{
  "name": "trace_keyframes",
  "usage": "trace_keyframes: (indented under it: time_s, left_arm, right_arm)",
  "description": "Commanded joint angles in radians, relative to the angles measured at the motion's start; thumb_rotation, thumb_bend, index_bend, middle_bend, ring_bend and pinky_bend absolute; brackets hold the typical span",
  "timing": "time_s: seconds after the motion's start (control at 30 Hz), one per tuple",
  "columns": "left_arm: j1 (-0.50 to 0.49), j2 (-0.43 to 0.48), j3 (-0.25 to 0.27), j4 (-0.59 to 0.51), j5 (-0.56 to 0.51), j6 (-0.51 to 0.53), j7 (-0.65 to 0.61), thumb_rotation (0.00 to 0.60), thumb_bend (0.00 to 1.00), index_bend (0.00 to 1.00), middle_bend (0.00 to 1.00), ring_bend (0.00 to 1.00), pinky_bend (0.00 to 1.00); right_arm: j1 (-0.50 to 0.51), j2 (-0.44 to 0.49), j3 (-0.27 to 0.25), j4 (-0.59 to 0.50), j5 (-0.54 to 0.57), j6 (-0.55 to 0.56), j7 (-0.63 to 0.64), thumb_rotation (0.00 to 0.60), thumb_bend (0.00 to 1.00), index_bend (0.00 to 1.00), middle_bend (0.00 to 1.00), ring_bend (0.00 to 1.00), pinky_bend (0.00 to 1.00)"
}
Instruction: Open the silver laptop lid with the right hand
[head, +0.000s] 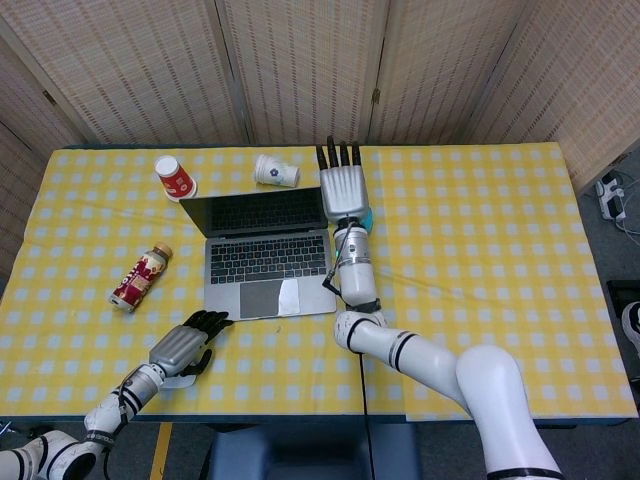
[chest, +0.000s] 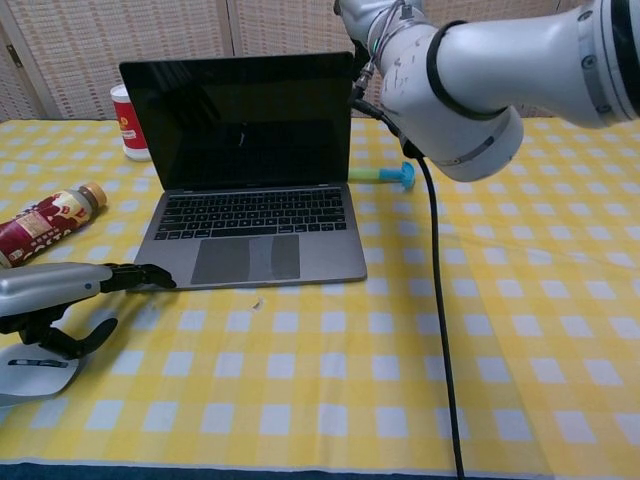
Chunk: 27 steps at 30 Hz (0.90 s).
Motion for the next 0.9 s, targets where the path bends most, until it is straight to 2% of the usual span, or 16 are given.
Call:
trace_keyframes:
  time_s: [0.03,0.2,0.43,0.7,0.9]
  left_arm:
    - [0.001,0.003,0.000,-0.003,0.001,0.002,-0.002,0.600,0.77,0.02,0.03,0.00,0.00]
    - [0.005,0.014,-0.001,-0.016,0.009,0.017,-0.010,0.600,0.77,0.02,0.03,0.00,0.00]
    - [0.016,0.044,-0.004,-0.053,0.030,0.055,-0.027,0.600,0.77,0.02,0.03,0.00,0.00]
    - [0.031,0.099,-0.012,-0.115,0.059,0.113,-0.050,0.600,0.77,0.02,0.03,0.00,0.00]
    - [0.043,0.132,-0.026,-0.146,0.056,0.150,-0.057,0.600,0.77,0.03,0.03,0.00,0.00]
  right_arm:
    - [-0.007,0.009,0.002,-0.015,-0.007,-0.001,0.020,0.600,0.49,0.00,0.00,0.00,0.00]
    - [-0.064,0.081,-0.009,-0.134,-0.025,0.008,0.056,0.600,0.49,0.00,0.00,0.00,0.00]
    - [-0.187,0.247,-0.038,-0.392,-0.048,0.037,0.111,0.600,0.49,0.00,0.00,0.00,0.00]
    - [-0.341,0.476,-0.107,-0.697,-0.135,0.094,0.183,0.600,0.49,0.00,0.00,0.00,0.00]
    - [-0.443,0.621,-0.171,-0.852,-0.212,0.107,0.244,0.600,0.49,0.00,0.00,0.00,0.00]
